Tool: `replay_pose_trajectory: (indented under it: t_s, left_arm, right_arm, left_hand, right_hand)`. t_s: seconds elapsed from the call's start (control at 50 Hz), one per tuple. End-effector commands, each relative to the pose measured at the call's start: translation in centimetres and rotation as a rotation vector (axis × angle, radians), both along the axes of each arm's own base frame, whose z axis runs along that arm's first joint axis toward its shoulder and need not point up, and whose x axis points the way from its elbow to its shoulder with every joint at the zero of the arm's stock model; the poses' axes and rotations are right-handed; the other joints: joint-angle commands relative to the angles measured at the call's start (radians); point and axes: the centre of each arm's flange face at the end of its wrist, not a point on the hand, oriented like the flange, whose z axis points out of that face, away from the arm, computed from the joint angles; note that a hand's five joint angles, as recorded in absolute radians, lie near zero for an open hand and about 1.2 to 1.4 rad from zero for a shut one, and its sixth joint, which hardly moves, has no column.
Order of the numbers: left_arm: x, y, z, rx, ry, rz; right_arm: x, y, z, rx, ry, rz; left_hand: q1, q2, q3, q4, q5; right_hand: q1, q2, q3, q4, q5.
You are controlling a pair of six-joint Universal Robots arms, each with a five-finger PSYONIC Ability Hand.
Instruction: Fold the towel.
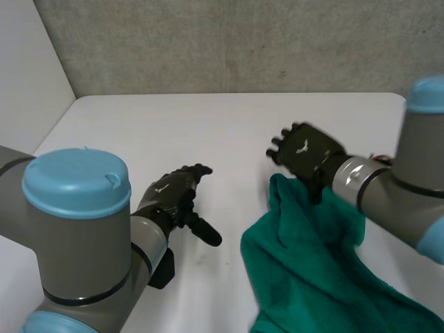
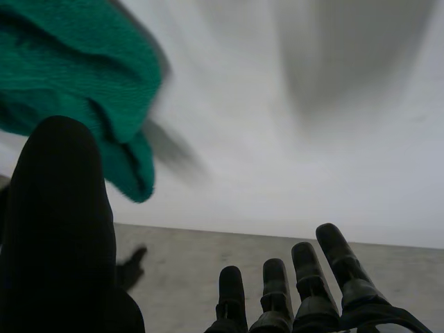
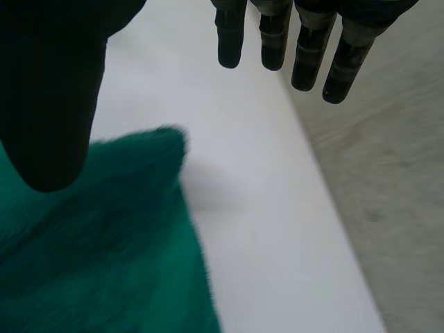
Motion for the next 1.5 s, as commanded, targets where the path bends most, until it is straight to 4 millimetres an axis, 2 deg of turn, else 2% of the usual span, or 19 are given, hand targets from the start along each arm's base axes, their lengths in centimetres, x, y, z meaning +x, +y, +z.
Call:
replay_pose_trajectory:
  t_s: [0.02, 0.12, 0.16, 0.24, 0.32, 0.34, 0.4, 0.48, 0.54, 0.76, 1.0, 1.02, 1.08, 1.12, 1.18, 1.22, 1.32, 1.4, 1.5]
  left_arm:
    - [1.0, 0.1, -0.6, -0.005, -0.025, 0.049]
    - [2.0, 0.1, -1.1, 0.013, -0.047, 0.071]
    - [2.4, 0.1, -1.2, 0.018, -0.053, 0.08]
    - [2.5, 0.0, -1.2, 0.02, -0.054, 0.085]
    - [2.5, -0.2, -1.0, 0.015, -0.048, 0.086]
    - [2.4, -0.3, -1.0, 0.011, -0.045, 0.086]
    - [2.2, -0.6, -0.5, -0.004, -0.029, 0.087]
    - [1.6, -1.2, 0.0, -0.013, 0.006, 0.069]
    - [1.1, -1.7, 0.0, 0.021, 0.056, 0.025]
    - [0.1, -3.3, -1.1, 0.337, 0.419, -0.033]
    - [-2.4, -6.2, -5.5, 0.428, 0.417, -0.036]
    - [-2.6, -6.4, -5.5, 0.424, 0.419, -0.038]
    - [-2.7, -7.0, -5.4, 0.399, 0.42, -0.015]
    - [-2.2, -7.7, -4.3, 0.331, 0.421, 0.042]
    - [-1.4, -9.1, -2.0, 0.211, 0.434, 0.11]
    - [-0.6, -10.7, 1.4, 0.056, 0.461, 0.143]
    - [2.5, -14.7, 8.3, -0.267, 0.444, 0.174]
    - [3.1, -14.8, 13.1, -0.463, 0.398, 0.152]
    - [3.7, -14.1, 15.6, -0.575, 0.334, 0.143]
  right_arm:
    - [1.0, -1.9, -5.3, 0.07, 0.08, 0.023]
    - [1.2, -2.6, -7.1, 0.09, 0.101, 0.016]
    - [1.5, -3.7, -6.7, 0.058, 0.091, -0.003]
    - [2.1, -4.9, -4.9, -0.006, 0.037, -0.027]
    - [2.8, -4.8, 0.1, -0.076, -0.12, -0.042]
    - [2.9, -4.4, 2.8, -0.109, -0.204, -0.047]
    - [2.7, -3.5, 7.1, -0.178, -0.338, -0.048]
    - [2.4, -2.6, 9.9, -0.224, -0.414, -0.04]
    - [1.8, -0.2, 14.2, -0.316, -0.484, -0.012]
    - [2.2, 3.4, 16.9, -0.365, -0.526, 0.055]
    - [0.9, 7.6, 20.1, -0.433, -0.588, 0.108]
    - [0.7, 8.1, 20.6, -0.452, -0.599, 0.111]
    - [0.5, 8.0, 20.4, -0.458, -0.592, 0.099]
    - [0.5, 7.8, 20.1, -0.454, -0.587, 0.092]
    - [0.4, 7.1, 18.9, -0.423, -0.565, 0.072]
    - [0.6, 6.6, 18.3, -0.41, -0.557, 0.064]
    - [-0.3, 2.3, 17.2, -0.414, -0.536, -0.074]
    - [-0.4, 0.7, 17.1, -0.447, -0.568, -0.117]
    - [-0.2, -0.6, 15.7, -0.486, -0.586, -0.123]
  left_hand:
    - [-0.016, -0.029, -0.039, -0.029, -0.046]
    - [-0.016, -0.029, -0.039, -0.029, -0.046]
    - [-0.016, -0.029, -0.039, -0.029, -0.046]
    - [-0.016, -0.029, -0.039, -0.029, -0.046]
    - [-0.016, -0.029, -0.039, -0.029, -0.046]
    - [-0.016, -0.029, -0.039, -0.029, -0.046]
    - [-0.016, -0.029, -0.039, -0.029, -0.046]
    - [-0.016, -0.029, -0.039, -0.029, -0.046]
    - [-0.016, -0.029, -0.039, -0.029, -0.046]
    - [-0.016, -0.029, -0.039, -0.029, -0.046]
    - [0.028, 0.016, 0.005, 0.015, -0.002]
    - [0.098, 0.086, 0.075, 0.085, 0.068]
    - [0.869, 0.856, 0.846, 0.856, 0.839]
    - [1.204, 1.191, 1.181, 1.191, 1.174]
    - [1.205, 1.193, 1.182, 1.192, 1.175]
    - [1.205, 1.193, 1.182, 1.192, 1.175]
    - [1.205, 1.193, 1.182, 1.192, 1.175]
    - [1.205, 1.193, 1.182, 1.192, 1.175]
    - [1.205, 1.193, 1.182, 1.192, 1.175]
  right_hand:
    - [0.091, 0.056, 0.068, 0.049, 0.053]
    - [0.384, 0.349, 0.361, 0.342, 0.346]
    - [1.191, 1.156, 1.168, 1.149, 1.153]
    - [1.206, 1.171, 1.183, 1.164, 1.168]
    - [1.206, 1.171, 1.183, 1.164, 1.168]
    - [1.206, 1.171, 1.183, 1.164, 1.168]
    - [1.206, 1.171, 1.183, 1.164, 1.168]
    - [1.206, 1.171, 1.183, 1.164, 1.168]
    - [1.206, 1.171, 1.183, 1.164, 1.168]
    - [1.206, 1.171, 1.183, 1.164, 1.168]
    - [1.206, 1.171, 1.183, 1.164, 1.168]
    - [1.206, 1.171, 1.183, 1.164, 1.168]
    - [1.206, 1.171, 1.183, 1.164, 1.168]
    - [1.206, 1.171, 1.183, 1.164, 1.168]
    - [1.206, 1.171, 1.183, 1.164, 1.168]
    - [1.206, 1.171, 1.183, 1.164, 1.168]
    - [1.206, 1.171, 1.183, 1.164, 1.168]
    - [1.206, 1.171, 1.183, 1.164, 1.168]
    - [1.206, 1.171, 1.183, 1.164, 1.168]
